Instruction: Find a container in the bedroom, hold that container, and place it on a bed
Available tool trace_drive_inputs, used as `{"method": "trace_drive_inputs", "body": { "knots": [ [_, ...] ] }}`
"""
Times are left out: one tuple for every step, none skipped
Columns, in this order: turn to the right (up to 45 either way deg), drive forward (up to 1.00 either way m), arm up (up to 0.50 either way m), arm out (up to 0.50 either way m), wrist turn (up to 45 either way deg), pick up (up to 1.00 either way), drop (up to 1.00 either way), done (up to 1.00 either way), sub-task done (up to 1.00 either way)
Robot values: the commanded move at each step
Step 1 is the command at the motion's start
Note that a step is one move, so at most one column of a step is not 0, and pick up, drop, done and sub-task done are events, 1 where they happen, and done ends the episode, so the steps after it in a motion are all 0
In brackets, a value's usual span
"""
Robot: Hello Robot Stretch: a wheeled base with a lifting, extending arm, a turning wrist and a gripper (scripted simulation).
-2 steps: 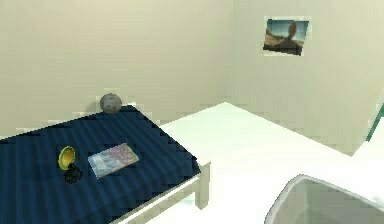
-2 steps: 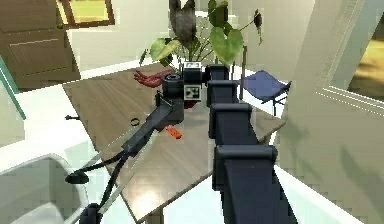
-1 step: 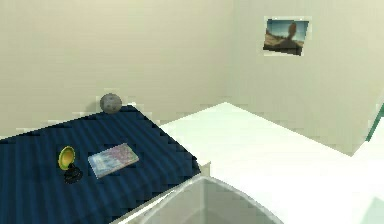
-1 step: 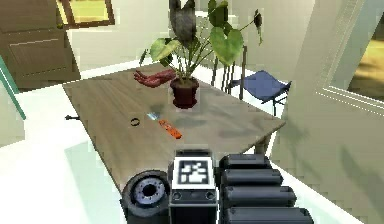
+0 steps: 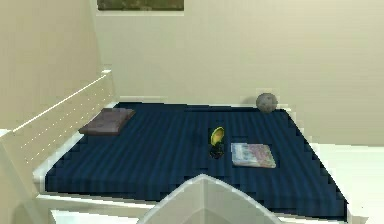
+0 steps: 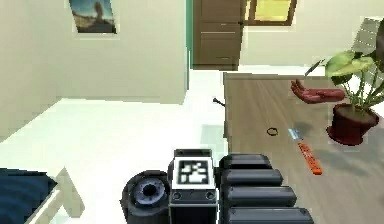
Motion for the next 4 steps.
{"method": "trace_drive_inputs", "body": {
  "knots": [
    [-9.0,0.00,0.00,0.00,0.0,0.00,0.00,0.00,0.00],
    [0.0,0.50,0.00,0.00,0.0,0.00,0.00,0.00,0.00],
    [-45.0,0.00,0.00,0.00,0.0,0.00,0.00,0.00,0.00],
    [-45.0,0.00,0.00,0.00,0.0,0.00,0.00,0.00,0.00]
  ]
}}
